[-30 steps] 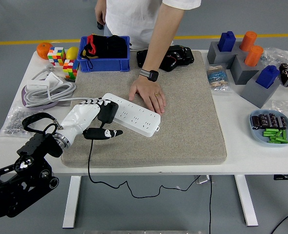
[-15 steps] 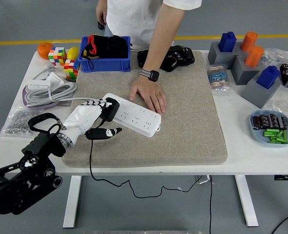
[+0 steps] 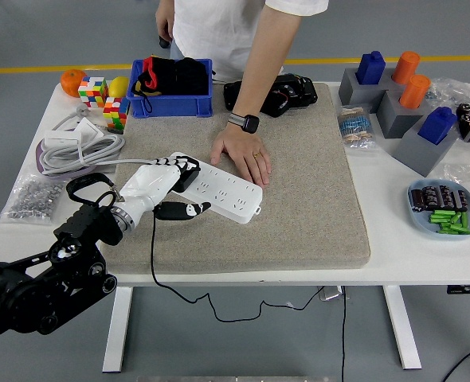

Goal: Press the white button,pick up the black plug,place it near the board,insert it into the board

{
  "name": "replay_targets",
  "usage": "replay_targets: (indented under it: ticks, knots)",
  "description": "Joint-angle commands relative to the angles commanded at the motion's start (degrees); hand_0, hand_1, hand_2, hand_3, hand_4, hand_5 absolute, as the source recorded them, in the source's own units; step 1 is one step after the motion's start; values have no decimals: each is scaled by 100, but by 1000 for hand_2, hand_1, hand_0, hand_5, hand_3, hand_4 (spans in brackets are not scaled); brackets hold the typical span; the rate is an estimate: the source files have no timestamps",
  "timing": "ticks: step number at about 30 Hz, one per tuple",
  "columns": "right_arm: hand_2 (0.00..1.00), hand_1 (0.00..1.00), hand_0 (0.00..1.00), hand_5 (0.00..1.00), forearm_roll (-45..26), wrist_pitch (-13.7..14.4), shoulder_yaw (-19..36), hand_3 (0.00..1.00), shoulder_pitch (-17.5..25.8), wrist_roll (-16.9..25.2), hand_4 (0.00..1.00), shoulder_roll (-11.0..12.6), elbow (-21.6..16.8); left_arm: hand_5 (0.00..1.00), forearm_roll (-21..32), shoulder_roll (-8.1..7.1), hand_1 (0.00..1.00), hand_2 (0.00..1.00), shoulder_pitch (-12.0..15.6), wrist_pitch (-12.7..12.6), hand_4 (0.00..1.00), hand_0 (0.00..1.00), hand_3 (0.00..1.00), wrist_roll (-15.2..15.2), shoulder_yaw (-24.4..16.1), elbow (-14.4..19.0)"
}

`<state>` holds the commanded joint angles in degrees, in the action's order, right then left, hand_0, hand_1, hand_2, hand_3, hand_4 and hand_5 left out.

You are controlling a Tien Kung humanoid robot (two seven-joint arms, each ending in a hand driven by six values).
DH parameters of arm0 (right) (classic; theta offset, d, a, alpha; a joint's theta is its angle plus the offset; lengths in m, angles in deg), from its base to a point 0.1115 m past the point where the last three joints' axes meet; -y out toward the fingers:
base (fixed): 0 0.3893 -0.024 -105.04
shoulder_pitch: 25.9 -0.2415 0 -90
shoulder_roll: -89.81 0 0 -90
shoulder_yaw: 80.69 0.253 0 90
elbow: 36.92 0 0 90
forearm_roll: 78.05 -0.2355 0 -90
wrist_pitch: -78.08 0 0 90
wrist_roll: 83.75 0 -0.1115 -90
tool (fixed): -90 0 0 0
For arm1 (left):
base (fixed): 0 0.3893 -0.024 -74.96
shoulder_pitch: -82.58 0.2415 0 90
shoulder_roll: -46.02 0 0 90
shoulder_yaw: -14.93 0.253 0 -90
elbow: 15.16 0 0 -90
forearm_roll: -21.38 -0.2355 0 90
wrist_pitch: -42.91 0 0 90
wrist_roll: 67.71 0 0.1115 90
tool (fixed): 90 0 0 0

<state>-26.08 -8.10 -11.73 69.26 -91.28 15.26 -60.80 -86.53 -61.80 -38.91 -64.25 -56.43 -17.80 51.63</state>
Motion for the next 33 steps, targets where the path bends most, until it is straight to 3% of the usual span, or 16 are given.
replay_targets:
  ticks: [10, 13, 19, 25, 33]
  knots:
    - [685, 713, 741, 397, 7, 2, 11, 636, 2, 2, 699, -11, 1, 646, 49, -177, 916, 844, 250, -261, 831, 859, 817, -194, -888, 878]
    - [685, 713, 741, 396, 10, 1, 0, 636, -2, 1, 699, -11, 0, 636, 34, -191, 909, 847, 312, -320, 831, 852, 815, -235, -1189, 993]
    - [685, 713, 741, 398, 7, 0, -7, 636, 6, 1, 699, -14, -1, 630, -45, -177, 910, 848, 456, -388, 828, 853, 814, -323, -1926, 838]
    - [686, 712, 741, 395, 7, -1, -23, 636, 27, -3, 698, -11, 8, 628, -154, -144, 913, 853, 621, -369, 827, 862, 815, -325, -2945, 566]
    - [686, 712, 741, 395, 7, -3, -24, 636, 9, -2, 698, -21, -1, 624, -289, -38, 913, 852, 851, -302, 825, 862, 815, -295, -3821, 419]
